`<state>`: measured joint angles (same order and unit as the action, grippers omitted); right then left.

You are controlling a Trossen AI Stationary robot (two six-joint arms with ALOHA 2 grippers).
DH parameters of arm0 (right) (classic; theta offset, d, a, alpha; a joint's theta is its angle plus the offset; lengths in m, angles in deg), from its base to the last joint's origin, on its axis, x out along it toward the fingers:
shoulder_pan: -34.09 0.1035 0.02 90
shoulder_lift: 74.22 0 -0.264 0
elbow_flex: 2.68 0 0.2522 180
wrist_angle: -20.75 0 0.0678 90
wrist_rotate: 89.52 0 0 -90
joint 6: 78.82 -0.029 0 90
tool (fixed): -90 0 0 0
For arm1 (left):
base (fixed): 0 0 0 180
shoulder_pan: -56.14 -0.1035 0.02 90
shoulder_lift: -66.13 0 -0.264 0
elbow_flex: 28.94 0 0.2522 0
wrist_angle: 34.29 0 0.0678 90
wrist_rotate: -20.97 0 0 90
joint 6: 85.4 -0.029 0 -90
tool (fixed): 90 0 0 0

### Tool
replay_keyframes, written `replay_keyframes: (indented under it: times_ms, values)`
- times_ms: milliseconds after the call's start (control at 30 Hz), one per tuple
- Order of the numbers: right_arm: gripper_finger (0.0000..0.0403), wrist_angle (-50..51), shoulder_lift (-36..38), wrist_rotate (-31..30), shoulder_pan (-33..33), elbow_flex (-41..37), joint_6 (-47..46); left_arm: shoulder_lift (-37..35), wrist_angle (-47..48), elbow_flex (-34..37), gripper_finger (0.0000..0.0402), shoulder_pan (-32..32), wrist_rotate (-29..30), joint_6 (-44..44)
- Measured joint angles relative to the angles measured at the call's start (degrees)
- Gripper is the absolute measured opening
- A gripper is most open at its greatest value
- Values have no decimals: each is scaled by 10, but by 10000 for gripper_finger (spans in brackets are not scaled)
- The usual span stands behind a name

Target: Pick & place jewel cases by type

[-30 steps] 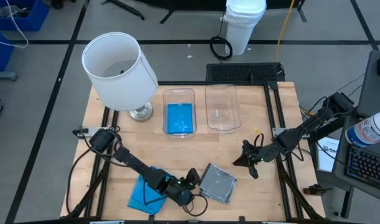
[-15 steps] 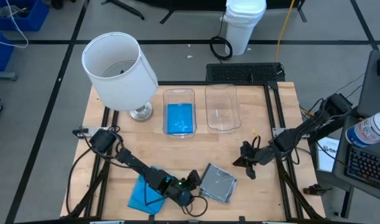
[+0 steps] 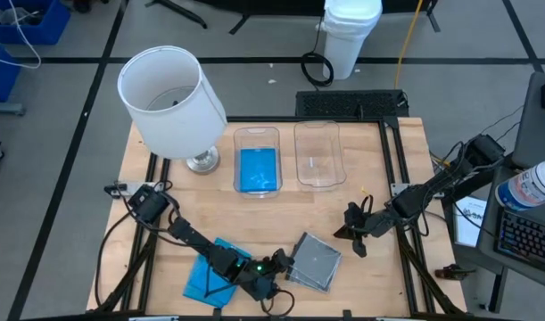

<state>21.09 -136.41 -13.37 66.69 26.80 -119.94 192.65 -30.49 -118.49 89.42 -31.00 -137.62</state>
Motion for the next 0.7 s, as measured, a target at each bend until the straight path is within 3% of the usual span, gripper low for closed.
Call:
replay_keyframes:
  times_ms: [333, 700]
  values:
    - [0, 6, -2, -13, 0, 0, 7, 0, 13, 1, 214, -4, -9, 19]
    - [0, 42, -2, 17, 0, 0, -30, 0, 15, 2, 214, -7, -20, 34]
